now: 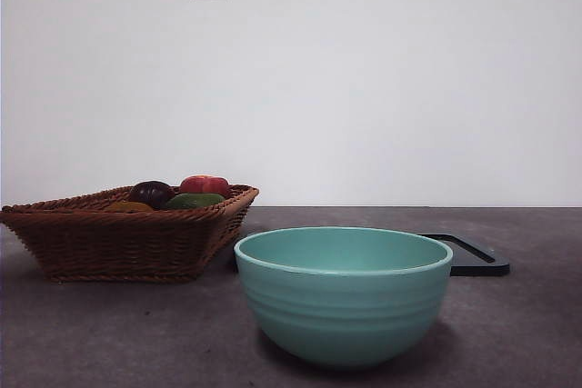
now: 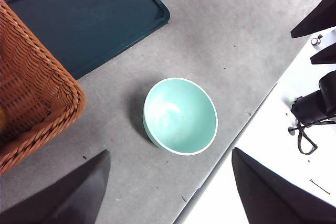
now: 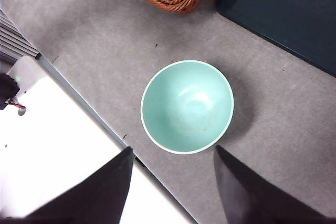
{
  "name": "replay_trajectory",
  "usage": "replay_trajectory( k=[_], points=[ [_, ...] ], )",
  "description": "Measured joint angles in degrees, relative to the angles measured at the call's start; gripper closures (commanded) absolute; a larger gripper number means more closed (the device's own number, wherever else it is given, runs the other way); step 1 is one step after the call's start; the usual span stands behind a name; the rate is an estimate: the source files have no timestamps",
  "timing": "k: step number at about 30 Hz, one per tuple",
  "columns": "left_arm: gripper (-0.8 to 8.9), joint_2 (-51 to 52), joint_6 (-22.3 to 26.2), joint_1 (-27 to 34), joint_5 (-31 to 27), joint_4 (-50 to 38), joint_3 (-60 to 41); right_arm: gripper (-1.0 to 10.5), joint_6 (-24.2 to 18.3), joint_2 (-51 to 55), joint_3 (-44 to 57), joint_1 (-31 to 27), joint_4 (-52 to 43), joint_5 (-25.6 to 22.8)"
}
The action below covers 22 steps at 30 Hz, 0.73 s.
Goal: Pick up the wifruite, put it on the bowl, pick up the plate, put it on desk
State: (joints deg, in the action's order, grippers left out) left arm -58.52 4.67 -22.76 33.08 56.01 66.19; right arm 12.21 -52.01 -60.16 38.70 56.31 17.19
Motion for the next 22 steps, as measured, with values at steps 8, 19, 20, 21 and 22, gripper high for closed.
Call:
replay_trajectory(
  k=[8, 19, 20, 21, 22],
  points=[
    [7.97, 0.0, 0.2, 0.0, 0.0, 0.0, 0.0, 9.4, -0.2, 0.0, 0.0, 0.0, 0.0, 0.0],
    [7.97, 0.0, 0.2, 0.0, 0.0, 0.0, 0.0, 9.4, -0.4, 0.0, 0.0, 0.0, 0.0, 0.0],
    [7.97, 0.0, 0.2, 0.0, 0.0, 0.0, 0.0, 9.4, -0.4, 0.0, 0.0, 0.0, 0.0, 0.0],
    [7.96, 0.0, 0.2, 0.0, 0.0, 0.0, 0.0, 9.4, -0.4, 0.0, 0.0, 0.0, 0.0, 0.0],
    [7.97, 0.0, 0.2, 0.0, 0.0, 0.0, 0.0, 9.4, -0.4, 0.0, 0.0, 0.0, 0.0, 0.0]
  ],
)
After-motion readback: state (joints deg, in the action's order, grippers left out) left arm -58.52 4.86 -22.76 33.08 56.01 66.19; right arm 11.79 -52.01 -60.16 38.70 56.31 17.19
